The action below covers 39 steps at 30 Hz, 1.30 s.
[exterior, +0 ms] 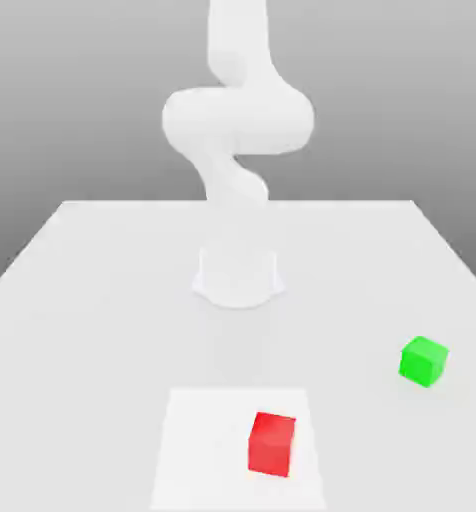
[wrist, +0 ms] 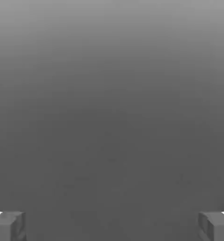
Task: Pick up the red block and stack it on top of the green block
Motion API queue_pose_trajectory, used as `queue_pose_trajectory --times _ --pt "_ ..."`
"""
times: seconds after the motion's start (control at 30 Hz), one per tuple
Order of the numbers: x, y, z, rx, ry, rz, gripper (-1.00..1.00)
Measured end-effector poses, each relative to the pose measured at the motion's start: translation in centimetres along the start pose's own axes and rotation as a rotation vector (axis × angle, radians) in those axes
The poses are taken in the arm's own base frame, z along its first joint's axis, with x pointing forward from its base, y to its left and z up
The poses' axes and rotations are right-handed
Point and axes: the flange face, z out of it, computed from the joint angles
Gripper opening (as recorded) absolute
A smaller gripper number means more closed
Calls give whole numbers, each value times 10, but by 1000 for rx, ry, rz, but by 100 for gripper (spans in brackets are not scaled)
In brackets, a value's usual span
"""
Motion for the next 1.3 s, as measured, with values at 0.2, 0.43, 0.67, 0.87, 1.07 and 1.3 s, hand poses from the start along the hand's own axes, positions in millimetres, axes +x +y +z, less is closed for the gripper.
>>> queue_pose_trajectory --times 0.2,0.43,0.67,0.87,1.07,1.3 --pt "-28 20 134 -115 -177 78 0" --pt "-92 68 262 -295 -321 151 0" --pt "-172 143 352 -513 -393 193 0" --pt "-214 195 405 -598 -398 205 0" --pt "-223 207 420 -599 -398 207 -100" --pt "-208 188 394 -599 -397 206 -100"
